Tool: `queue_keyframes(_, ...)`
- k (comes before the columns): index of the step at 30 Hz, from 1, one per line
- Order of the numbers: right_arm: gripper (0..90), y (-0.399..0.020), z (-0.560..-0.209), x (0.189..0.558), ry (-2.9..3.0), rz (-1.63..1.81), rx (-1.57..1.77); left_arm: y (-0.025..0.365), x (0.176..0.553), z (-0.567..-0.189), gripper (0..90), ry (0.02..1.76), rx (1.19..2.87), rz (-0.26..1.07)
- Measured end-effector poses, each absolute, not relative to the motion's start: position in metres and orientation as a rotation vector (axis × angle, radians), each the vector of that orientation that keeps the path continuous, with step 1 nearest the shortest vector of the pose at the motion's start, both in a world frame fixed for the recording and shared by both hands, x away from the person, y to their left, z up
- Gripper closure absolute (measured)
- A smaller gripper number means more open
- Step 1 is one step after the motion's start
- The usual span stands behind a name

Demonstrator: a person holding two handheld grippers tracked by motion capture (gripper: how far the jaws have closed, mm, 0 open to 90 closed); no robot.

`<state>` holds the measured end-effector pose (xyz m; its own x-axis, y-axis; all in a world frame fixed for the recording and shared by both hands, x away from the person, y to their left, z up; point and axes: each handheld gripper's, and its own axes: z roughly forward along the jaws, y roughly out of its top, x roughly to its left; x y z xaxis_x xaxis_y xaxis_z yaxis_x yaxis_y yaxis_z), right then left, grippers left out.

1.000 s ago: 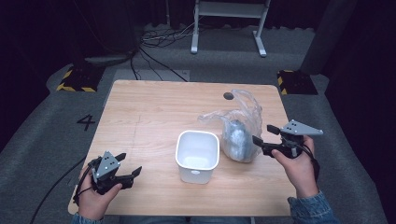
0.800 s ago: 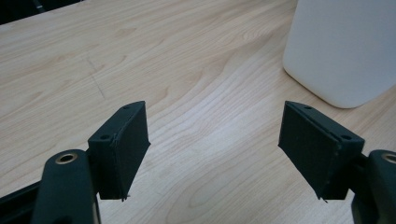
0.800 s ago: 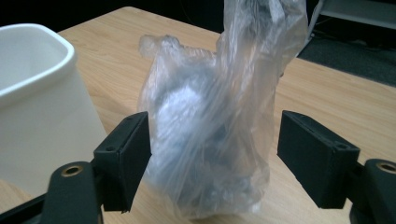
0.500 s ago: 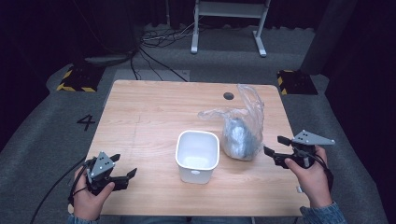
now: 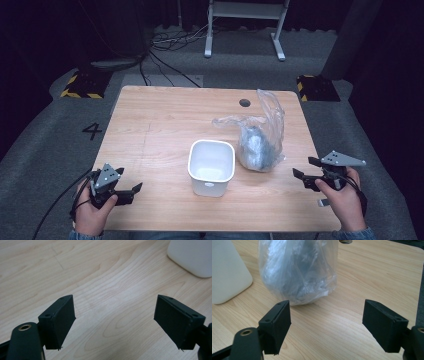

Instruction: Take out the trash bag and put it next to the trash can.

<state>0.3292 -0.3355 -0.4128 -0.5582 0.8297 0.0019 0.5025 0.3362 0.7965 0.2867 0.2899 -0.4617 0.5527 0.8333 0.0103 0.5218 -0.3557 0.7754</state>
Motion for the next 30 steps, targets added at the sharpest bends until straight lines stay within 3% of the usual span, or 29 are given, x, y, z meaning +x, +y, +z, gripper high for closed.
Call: queue_keyframes(30,18.0,-0.362,-0.484,0.321,2.256,1.011,1.308,0.319,0.29,-0.493,20.5,1.133,2.142,0.479)
